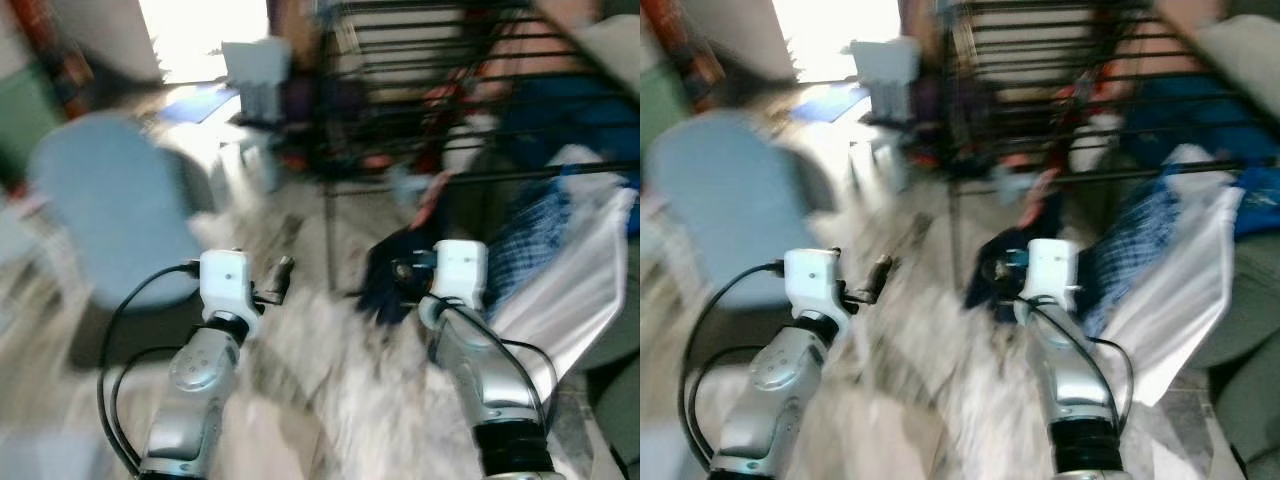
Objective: Hang hanger
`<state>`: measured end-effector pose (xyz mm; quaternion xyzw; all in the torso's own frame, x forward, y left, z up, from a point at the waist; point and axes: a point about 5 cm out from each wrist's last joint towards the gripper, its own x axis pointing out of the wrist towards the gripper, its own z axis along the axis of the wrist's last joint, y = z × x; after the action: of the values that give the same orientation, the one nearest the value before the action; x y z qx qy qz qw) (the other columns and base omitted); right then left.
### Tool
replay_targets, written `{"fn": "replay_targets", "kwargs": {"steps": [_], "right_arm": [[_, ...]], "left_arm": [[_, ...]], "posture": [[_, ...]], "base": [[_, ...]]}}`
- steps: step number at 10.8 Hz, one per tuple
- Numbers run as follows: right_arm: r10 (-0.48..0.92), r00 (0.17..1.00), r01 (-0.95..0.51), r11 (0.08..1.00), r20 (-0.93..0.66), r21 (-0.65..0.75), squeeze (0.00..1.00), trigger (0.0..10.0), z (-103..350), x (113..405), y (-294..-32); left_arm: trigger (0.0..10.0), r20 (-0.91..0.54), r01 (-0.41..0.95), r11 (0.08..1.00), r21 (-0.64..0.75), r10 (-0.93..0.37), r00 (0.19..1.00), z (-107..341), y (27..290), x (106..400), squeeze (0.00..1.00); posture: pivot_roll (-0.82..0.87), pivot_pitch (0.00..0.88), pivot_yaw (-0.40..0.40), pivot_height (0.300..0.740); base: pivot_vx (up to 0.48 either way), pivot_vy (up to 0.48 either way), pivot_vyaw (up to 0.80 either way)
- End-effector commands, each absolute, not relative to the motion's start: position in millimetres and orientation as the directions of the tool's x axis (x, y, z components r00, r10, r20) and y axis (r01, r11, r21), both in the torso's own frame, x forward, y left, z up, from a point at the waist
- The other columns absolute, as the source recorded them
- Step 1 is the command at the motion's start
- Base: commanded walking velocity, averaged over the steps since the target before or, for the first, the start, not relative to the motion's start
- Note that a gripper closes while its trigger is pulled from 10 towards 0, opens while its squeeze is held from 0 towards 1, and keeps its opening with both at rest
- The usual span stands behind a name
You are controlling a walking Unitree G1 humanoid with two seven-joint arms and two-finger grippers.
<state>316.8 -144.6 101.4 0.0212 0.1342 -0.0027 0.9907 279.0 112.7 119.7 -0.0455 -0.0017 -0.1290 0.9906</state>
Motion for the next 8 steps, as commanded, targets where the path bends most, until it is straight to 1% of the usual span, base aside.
{"fn": "replay_targets", "kwargs": {"steps": [1,2,4,6,7,8], "right_arm": [[-0.023,0.961,0.032,0.999,-0.276,0.028,0.00,10.0,101,317,-154],[-0.019,0.961,0.028,0.999,-0.276,0.027,0.00,10.0,102,319,-153],[-0.019,0.959,0.027,0.999,-0.281,0.024,0.00,10.0,101,318,-153],[-0.007,0.959,0.017,0.999,-0.284,0.032,0.00,10.0,100,317,-149],[0.008,0.959,0.004,0.999,-0.284,0.040,0.00,10.0,100,316,-146],[0.070,0.959,-0.053,0.996,-0.276,0.071,0.00,10.0,102,314,-137]], "left_arm": [[10.0,0.027,0.284,0.954,-0.099,-0.282,0.959,122,103,279,0.00],[10.0,0.031,0.283,0.954,-0.103,-0.281,0.959,123,104,280,0.00],[10.0,0.013,0.257,0.960,-0.107,-0.257,0.966,121,106,280,0.00],[10.0,0.002,0.262,0.960,-0.101,-0.263,0.965,121,105,280,0.00],[10.0,-0.014,0.277,0.956,-0.099,-0.280,0.960,120,105,280,0.00],[10.0,-0.019,0.341,0.937,-0.078,-0.343,0.939,121,103,280,0.00]], "posture": [[-0.10,0.000,0.005,0.740],[-0.10,0.000,0.003,0.740],[-0.10,0.000,0.002,0.740],[-0.10,0.000,0.005,0.740],[-0.10,0.000,0.005,0.740],[-0.10,0.000,0.007,0.740]], "base": [[0.458,0.000,0.00],[0.401,0.000,0.00],[0.000,0.000,0.00],[0.000,0.000,0.00],[0.000,0.000,0.00],[0.000,0.000,0.00]]}}
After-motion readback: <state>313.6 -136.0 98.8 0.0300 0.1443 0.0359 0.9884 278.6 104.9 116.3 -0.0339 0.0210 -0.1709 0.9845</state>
